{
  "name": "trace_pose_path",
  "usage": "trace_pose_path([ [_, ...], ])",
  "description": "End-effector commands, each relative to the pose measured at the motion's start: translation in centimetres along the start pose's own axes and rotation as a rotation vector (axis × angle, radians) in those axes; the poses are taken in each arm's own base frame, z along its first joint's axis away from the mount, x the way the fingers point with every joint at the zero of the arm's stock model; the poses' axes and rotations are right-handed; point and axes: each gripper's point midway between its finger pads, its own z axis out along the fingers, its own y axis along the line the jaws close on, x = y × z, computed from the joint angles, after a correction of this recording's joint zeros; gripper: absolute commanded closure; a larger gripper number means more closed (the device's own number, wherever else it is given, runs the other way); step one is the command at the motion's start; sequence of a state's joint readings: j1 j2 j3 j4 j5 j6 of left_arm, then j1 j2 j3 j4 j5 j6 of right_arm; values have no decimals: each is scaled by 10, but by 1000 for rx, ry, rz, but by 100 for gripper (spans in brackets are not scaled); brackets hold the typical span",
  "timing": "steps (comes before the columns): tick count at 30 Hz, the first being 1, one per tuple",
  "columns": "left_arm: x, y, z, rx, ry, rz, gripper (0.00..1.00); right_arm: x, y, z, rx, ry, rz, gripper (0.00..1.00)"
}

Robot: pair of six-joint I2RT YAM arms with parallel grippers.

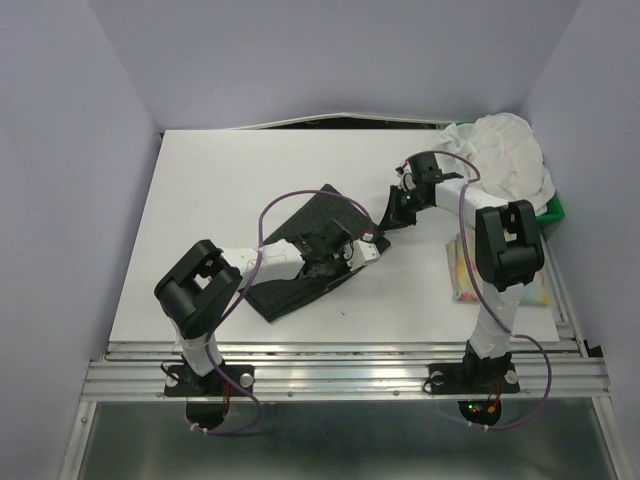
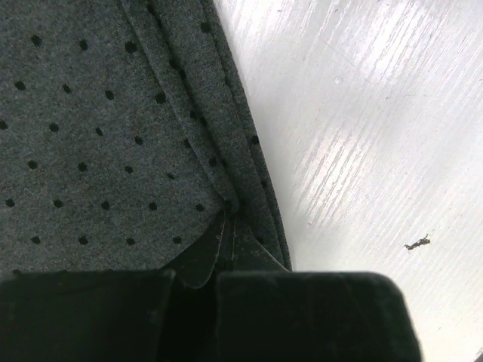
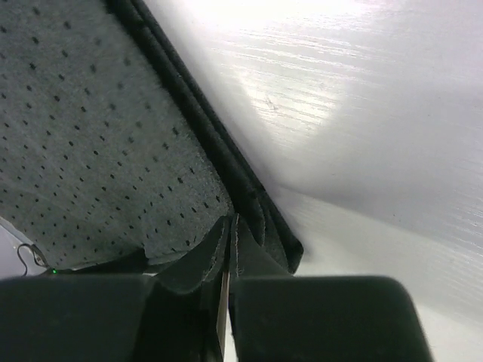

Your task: Fold and stack the skirts

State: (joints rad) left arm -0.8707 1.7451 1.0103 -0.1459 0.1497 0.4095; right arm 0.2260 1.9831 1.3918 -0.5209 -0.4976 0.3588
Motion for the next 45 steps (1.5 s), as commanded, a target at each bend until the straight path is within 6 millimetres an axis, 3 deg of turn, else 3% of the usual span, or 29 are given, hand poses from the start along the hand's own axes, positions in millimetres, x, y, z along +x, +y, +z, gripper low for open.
trace_pose_path([
  [1,26,-15,10,46,88,-13,100,-20,24,-24,-9,-53,-69,99],
  [6,26,-14,10,46,91,-18,100,-19,35,-39,-29,-65,-67,99],
  [10,27,-15,11,48,97,-20,100,2,29,-43,-17,-15,-62,99],
  [14,28,-14,12,46,101,-19,100,35,-1,-28,45,63,-46,99],
  [18,27,-13,12,41,105,-20,100,46,-33,-2,117,89,-50,99],
  [22,23,-8,4,21,103,-8,100,37,-54,21,172,66,-60,100],
  [26,-2,2,-24,-17,52,13,100,26,-66,27,230,39,-74,100],
  [29,-35,2,-70,-13,-40,22,100,28,-70,26,244,41,-75,99],
  [31,-43,-6,-88,39,-36,17,100,29,-70,27,248,41,-63,100],
  [34,-40,-19,-92,105,-13,32,100,29,-70,28,247,43,-50,100],
  [36,-28,-29,-82,134,17,45,100,29,-69,28,240,43,-44,100],
  [38,-18,-35,-69,155,40,46,94,29,-65,28,223,44,-34,100],
  [41,-6,-48,-45,217,64,26,62,27,-60,27,208,43,-34,100],
  [42,-6,-48,-40,219,64,21,57,26,-60,27,209,42,-34,100],
  [45,-14,-41,-53,178,18,31,48,20,-56,22,209,30,-52,100],
])
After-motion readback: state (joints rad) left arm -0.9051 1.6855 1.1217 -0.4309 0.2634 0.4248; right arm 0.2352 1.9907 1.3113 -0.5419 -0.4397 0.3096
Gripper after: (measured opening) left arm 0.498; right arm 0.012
